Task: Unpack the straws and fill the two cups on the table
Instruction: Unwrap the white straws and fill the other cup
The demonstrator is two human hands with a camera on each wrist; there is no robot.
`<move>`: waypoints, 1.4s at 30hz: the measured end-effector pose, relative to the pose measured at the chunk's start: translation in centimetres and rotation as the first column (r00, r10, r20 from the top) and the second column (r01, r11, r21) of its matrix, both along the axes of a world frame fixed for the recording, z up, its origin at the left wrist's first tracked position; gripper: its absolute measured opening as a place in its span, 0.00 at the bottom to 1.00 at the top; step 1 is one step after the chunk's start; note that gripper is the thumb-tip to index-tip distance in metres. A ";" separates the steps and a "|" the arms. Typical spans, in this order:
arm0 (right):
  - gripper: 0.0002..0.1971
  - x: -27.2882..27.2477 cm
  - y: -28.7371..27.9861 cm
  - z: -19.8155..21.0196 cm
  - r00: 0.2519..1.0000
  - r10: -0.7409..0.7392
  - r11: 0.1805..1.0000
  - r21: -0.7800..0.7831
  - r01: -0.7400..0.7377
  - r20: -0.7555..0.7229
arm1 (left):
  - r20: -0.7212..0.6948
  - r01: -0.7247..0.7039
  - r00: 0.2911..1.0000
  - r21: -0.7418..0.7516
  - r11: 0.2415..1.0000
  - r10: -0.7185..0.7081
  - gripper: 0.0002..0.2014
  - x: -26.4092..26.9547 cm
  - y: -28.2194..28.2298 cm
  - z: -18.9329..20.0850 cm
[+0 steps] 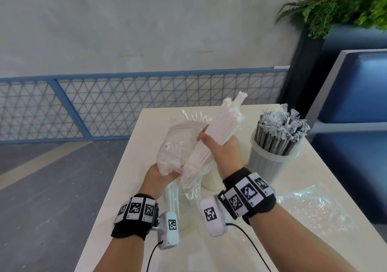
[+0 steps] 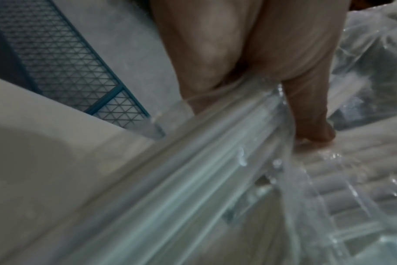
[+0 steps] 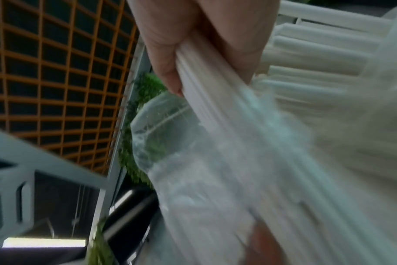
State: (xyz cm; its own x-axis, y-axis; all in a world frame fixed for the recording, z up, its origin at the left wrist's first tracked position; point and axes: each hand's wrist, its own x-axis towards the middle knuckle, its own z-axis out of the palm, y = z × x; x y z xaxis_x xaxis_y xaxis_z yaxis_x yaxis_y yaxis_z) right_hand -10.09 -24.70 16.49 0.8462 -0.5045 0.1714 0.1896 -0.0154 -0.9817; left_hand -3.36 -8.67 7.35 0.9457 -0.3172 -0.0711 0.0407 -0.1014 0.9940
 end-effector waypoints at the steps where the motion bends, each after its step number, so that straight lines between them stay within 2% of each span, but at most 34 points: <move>1: 0.04 0.0 -0.4 0.6 0.999 -0.049 0.998 0.035 0.048 0.024 | 0.002 0.002 1.000 0.012 1.000 -0.002 0.05 0.1 -0.1 -0.2; 6: 0.08 0.3 -2.7 4.2 0.976 -0.168 0.985 0.054 0.162 0.140 | 0.015 -0.038 0.999 0.043 0.998 0.038 0.10 0.6 0.5 -1.5; 8: 0.05 0.5 -3.6 5.4 0.961 -0.204 0.979 0.025 0.203 0.188 | 0.021 -0.058 0.998 0.050 0.997 0.057 0.18 1.1 1.3 -2.1; 9: 0.06 0.7 -4.0 5.9 0.952 -0.228 0.973 0.010 0.231 0.205 | 0.018 -0.076 0.997 0.048 0.996 0.075 0.19 1.3 1.7 -2.2; 11: 0.14 1.1 -4.8 6.4 0.938 -0.266 0.956 -0.062 0.286 0.222 | -0.024 -0.110 0.994 -0.006 0.994 0.110 0.11 1.8 2.3 -2.2; 13: 0.14 1.5 -5.0 6.4 0.937 -0.277 0.927 -0.198 0.319 0.215 | -0.029 -0.121 0.992 -0.034 0.992 0.120 0.10 2.1 2.6 -2.1; 16: 0.15 2.0 -4.5 5.1 0.956 -0.239 0.896 -0.341 0.284 0.167 | -0.005 -0.097 0.995 -0.046 0.994 0.096 0.11 1.8 2.3 -1.7; 21: 0.17 2.7 -3.8 0.8 0.976 -0.208 0.908 -0.384 0.168 -0.066 | 0.014 -0.058 0.998 -0.072 0.996 0.059 0.13 1.1 1.5 -0.7; 23: 0.17 2.6 -3.7 -0.3 0.976 -0.193 0.898 -0.419 0.135 -0.100 | -0.005 -0.084 0.996 -0.124 0.989 0.084 0.14 0.9 1.3 -0.5; 26: 0.19 2.8 -4.1 -0.1 0.971 -0.186 0.885 -0.455 0.101 -0.147 | -0.026 -0.106 0.994 -0.130 0.986 0.104 0.08 0.9 1.2 -0.4; 28: 0.23 2.9 -4.6 0.7 0.963 -0.234 0.882 -0.445 0.153 -0.131 | -0.025 -0.093 0.996 -0.130 0.987 0.090 0.06 0.9 1.1 -0.2; 30: 0.26 2.7 -4.7 1.9 0.963 -0.268 0.870 -0.430 0.240 -0.005 | -0.025 -0.076 0.997 -0.135 0.988 0.073 0.09 0.8 1.1 0.0; 32: 0.23 2.5 -4.6 3.0 0.958 -0.220 0.860 -0.427 0.279 0.183 | -0.017 -0.065 0.998 -0.120 0.991 0.064 0.18 0.8 1.1 0.0; 33: 0.21 2.6 -4.6 3.2 0.956 -0.184 0.852 -0.448 0.271 0.228 | -0.019 -0.058 0.998 -0.112 0.992 0.056 0.20 0.8 1.0 0.0; 36: 0.09 3.3 -4.3 2.5 0.980 -0.120 0.778 -0.597 0.193 0.160 | -0.018 -0.048 0.999 -0.097 0.994 0.046 0.14 0.7 0.7 -0.1; 40: 0.10 3.8 -4.1 0.0 0.992 -0.123 0.738 -0.667 0.103 0.017 | -0.013 -0.073 0.997 -0.099 0.992 0.073 0.27 0.5 0.3 -0.2; 41: 0.10 3.8 -4.1 0.0 0.992 -0.122 0.713 -0.695 0.095 0.011 | -0.002 -0.066 0.998 -0.088 0.994 0.066 0.28 0.4 0.3 0.0; 42: 0.10 3.8 -4.0 0.1 0.989 -0.146 0.652 -0.749 0.117 0.027 | 0.007 -0.063 0.998 -0.082 0.995 0.064 0.30 0.4 0.3 0.0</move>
